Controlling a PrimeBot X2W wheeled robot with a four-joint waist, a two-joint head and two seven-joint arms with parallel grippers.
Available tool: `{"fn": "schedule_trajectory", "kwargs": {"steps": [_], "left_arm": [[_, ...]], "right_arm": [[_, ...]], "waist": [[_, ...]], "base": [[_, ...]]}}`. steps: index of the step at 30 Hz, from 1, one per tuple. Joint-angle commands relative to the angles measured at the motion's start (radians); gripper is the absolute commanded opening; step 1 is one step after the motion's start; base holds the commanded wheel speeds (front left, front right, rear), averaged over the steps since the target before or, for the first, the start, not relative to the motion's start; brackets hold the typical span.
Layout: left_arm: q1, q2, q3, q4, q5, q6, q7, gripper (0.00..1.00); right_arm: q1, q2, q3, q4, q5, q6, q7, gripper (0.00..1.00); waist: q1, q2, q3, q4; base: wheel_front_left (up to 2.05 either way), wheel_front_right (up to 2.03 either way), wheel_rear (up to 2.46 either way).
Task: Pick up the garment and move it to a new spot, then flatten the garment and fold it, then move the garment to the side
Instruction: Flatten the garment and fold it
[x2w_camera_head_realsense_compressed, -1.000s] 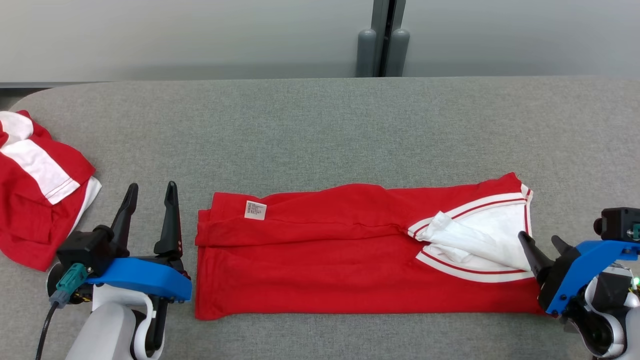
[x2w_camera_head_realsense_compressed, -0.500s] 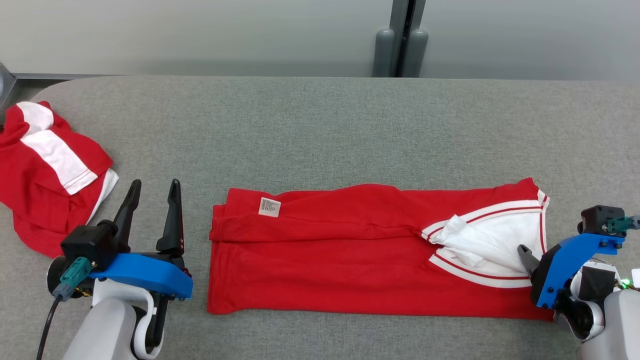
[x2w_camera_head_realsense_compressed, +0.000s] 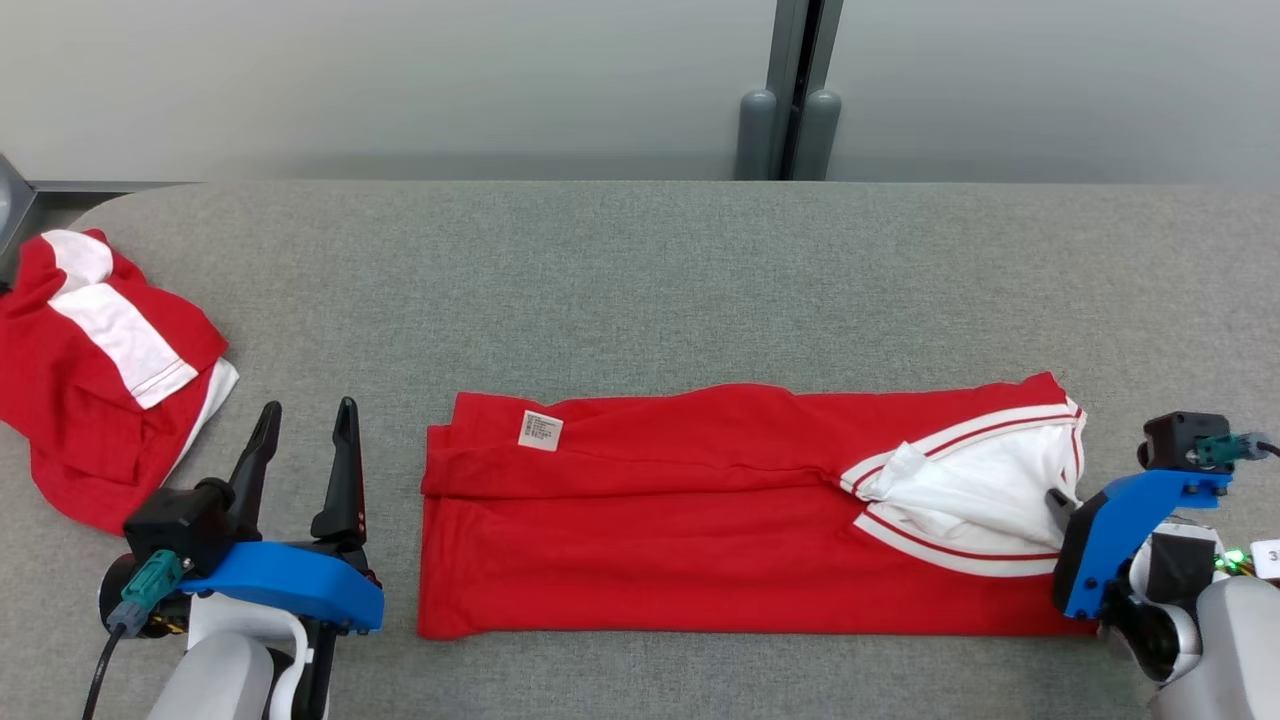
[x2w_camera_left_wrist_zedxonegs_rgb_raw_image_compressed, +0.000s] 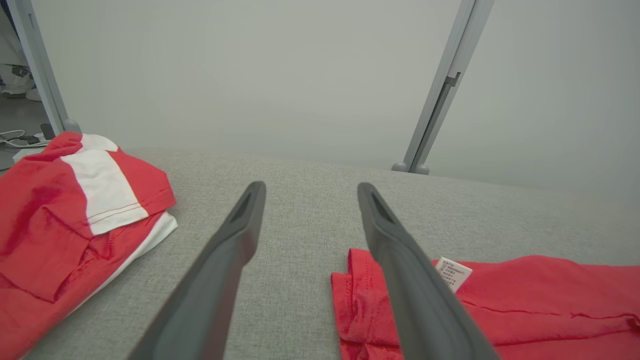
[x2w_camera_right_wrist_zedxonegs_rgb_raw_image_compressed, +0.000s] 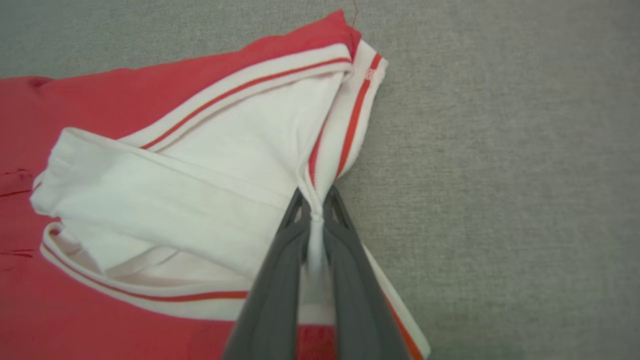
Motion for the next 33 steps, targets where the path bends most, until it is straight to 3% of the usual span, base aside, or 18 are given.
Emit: {"fn": "schedule_trajectory", "kwargs": {"steps": [1, 12, 19, 25, 33], "left_arm": [[0.014, 0.002, 0.004, -0.002, -0.002, 0.003, -0.002, 1.00], [0.031, 0.017, -0.001, -0.022, -0.007, 0.009, -0.001, 1.00], [0.027, 0.022, -0.005, -0.027, -0.010, 0.011, 0.002, 1.00], [0.021, 0.024, -0.006, -0.032, -0.016, 0.017, 0.004, 1.00], [0.011, 0.024, -0.010, -0.034, -0.021, 0.020, 0.005, 1.00]], "right_arm": [[0.014, -0.022, -0.005, -0.014, 0.012, 0.000, -0.008, 0.00], [0.101, -0.164, -0.133, -0.205, -0.015, 0.000, 0.026, 0.00], [0.123, -0.178, -0.116, -0.309, -0.031, 0.000, 0.082, 0.00], [0.138, -0.124, 0.003, -0.420, 0.004, 0.000, 0.127, 0.00], [0.123, -0.045, 0.286, -0.481, 0.081, 0.000, 0.139, 0.00]], "waist": [[0.0000, -0.0001, -0.004, -0.004], [0.0000, -0.0001, -0.020, -0.018], [0.0000, -0.0001, -0.021, -0.025], [0.0000, -0.0001, -0.020, -0.030], [0.0000, -0.0001, -0.019, -0.027]], "base": [[0.00, 0.00, 0.00], [0.00, 0.00, 0.00], [0.00, 0.00, 0.00], [0.00, 0.00, 0.00], [0.00, 0.00, 0.00]]}}
